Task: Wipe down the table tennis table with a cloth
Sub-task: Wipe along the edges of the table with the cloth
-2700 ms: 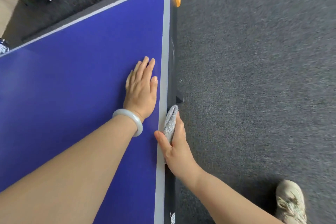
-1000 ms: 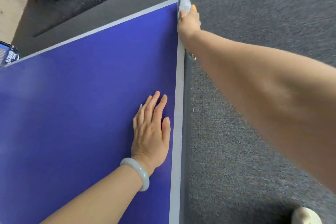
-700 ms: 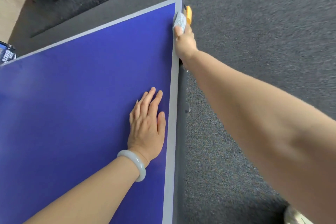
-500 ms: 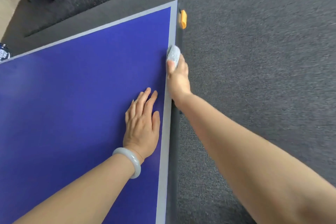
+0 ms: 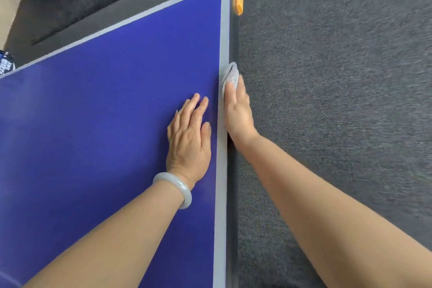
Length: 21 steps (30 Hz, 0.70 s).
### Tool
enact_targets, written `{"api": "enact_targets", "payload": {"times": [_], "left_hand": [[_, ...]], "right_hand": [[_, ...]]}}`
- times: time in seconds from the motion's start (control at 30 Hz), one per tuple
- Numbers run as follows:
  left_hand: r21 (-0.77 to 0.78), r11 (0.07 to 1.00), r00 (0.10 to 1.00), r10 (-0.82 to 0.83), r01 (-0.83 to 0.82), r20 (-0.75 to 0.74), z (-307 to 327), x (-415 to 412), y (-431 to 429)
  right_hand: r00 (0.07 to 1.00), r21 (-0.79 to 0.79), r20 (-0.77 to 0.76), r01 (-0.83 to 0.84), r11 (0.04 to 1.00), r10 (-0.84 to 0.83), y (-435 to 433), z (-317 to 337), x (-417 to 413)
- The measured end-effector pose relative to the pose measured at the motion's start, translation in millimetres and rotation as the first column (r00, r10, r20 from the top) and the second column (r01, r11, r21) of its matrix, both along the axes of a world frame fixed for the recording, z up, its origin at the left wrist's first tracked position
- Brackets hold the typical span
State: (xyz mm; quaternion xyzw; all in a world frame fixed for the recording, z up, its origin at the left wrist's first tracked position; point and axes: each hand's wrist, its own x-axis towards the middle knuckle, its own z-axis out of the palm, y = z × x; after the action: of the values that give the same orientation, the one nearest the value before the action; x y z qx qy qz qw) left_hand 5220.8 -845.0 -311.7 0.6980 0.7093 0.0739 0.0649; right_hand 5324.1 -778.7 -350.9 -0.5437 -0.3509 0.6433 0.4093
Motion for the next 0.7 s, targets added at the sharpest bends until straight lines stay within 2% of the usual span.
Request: {"api": "enact_targets", "payload": {"times": [0.13, 0.23, 0.33, 0.47, 0.53, 0.6, 0.7], "left_hand": [[0.005, 1.000, 1.000, 0.012, -0.012, 0.010, -1, 1, 1], [0.001, 1.000, 1.000, 0.007, -0.007, 0.022, -1, 1, 1], [0.001, 1.000, 1.000, 0.004, -0.004, 0.015, 0, 1, 1], [-0.004, 1.000, 1.000, 0.000, 0.000, 0.011, 1, 1, -1], [-0.001, 1.000, 1.000, 0.003, -0.003, 0.011, 0, 1, -2], [0.004, 1.000, 1.000, 0.006, -0.006, 0.017, 0, 1, -1], [0.023, 1.000, 1.000, 0.003, -0.004, 0.026, -2, 0, -2]], "right_hand": [[0.999, 0.043, 0.006, 0.031, 0.999, -0.032, -114, -3, -5], [0.999, 0.032, -0.021, -0.032, 0.999, 0.033, -196, -2, -4], [0.996, -0.049, -0.082, -0.026, 0.998, 0.022, -183, -2, -2], [0.998, 0.008, -0.034, -0.043, 0.999, 0.043, -79, -5, 0], [0.994, -0.024, -0.110, -0.016, 1.000, 0.014, -41, -6, 4], [0.978, -0.056, -0.210, -0.024, 0.998, 0.011, -45, -10, 11], [0.951, -0.112, -0.304, -0.094, 0.989, 0.056, -126, -16, 20]]}}
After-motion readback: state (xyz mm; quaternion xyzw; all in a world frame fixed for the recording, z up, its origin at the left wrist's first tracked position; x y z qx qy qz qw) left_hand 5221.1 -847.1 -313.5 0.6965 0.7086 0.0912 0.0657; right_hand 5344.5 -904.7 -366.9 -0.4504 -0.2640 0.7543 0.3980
